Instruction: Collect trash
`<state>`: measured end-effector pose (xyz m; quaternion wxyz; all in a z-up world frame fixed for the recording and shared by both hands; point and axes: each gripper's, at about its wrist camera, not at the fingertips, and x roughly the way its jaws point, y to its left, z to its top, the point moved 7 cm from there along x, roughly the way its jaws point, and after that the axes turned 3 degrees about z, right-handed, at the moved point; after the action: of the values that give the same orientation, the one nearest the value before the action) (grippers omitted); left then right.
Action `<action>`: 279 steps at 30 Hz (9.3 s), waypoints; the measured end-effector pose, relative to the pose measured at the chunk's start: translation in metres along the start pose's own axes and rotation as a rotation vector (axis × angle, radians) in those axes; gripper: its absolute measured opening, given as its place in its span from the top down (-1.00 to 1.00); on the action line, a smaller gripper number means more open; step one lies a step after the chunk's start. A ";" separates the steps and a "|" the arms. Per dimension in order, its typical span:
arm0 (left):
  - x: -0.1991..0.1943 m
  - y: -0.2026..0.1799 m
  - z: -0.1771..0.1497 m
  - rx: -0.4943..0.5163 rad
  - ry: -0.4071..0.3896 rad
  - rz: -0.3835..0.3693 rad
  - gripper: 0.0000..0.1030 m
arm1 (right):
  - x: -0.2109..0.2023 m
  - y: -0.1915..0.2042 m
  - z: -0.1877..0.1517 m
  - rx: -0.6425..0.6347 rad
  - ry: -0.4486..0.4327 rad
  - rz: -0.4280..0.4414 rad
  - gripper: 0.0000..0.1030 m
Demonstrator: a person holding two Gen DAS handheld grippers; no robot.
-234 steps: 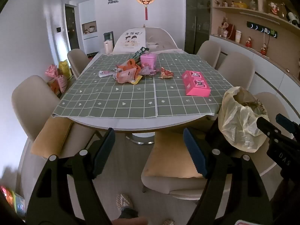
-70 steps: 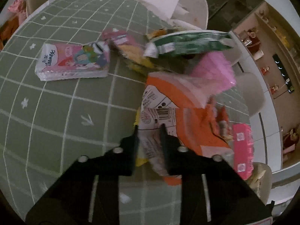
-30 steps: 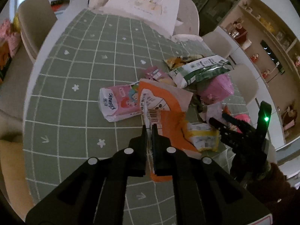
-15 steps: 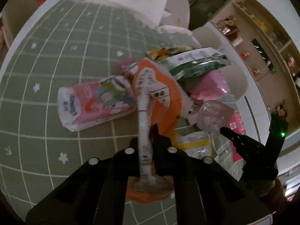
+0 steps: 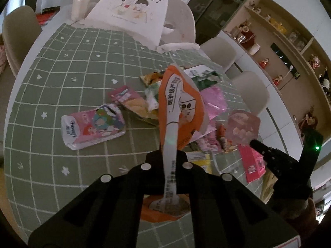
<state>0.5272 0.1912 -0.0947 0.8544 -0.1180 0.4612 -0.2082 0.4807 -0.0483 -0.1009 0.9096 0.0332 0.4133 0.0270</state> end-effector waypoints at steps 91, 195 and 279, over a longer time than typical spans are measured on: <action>0.143 -0.466 -0.197 0.406 0.219 -0.072 0.97 | -0.199 -0.369 -0.222 0.381 -0.042 -0.088 0.91; 0.053 0.097 -0.047 0.005 0.144 0.256 0.00 | 0.107 0.098 -0.046 -0.289 0.253 0.420 -0.12; 0.065 -0.047 -0.054 0.199 0.134 0.178 0.97 | -0.047 -0.041 -0.075 -0.009 0.072 0.076 0.67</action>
<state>0.5021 0.1191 -0.1540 0.8443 0.0226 0.5029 -0.1838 0.3943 -0.0903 -0.1182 0.8925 0.0440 0.4443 0.0644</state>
